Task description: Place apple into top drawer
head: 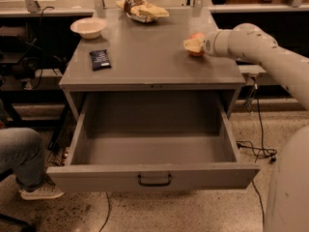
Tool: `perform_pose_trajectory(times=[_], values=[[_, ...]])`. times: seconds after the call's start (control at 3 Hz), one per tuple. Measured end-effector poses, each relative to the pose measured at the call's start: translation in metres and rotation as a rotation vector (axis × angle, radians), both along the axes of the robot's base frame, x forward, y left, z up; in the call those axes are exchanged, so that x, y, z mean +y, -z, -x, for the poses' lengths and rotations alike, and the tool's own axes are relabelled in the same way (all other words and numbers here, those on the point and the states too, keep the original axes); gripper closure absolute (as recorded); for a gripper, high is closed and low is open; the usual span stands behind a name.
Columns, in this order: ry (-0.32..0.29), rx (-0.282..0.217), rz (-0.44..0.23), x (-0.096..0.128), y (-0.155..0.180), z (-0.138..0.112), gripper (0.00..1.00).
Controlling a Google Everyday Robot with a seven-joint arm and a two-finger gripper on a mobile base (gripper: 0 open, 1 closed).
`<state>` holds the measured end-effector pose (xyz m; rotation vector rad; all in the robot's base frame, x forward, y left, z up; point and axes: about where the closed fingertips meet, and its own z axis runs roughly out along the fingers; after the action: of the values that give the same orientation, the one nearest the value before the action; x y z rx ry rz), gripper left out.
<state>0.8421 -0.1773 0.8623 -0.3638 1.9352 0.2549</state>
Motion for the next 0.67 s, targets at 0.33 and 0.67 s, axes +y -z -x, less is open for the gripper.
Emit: perform_pose_trajectory(times=[0.33, 0.67], values=[[-0.009, 0.016, -0.019, 0.0, 0.01, 0.014, 0.64], [-0.033, -0.027, -0.065, -0.013, -0.002, 0.03, 0.87]])
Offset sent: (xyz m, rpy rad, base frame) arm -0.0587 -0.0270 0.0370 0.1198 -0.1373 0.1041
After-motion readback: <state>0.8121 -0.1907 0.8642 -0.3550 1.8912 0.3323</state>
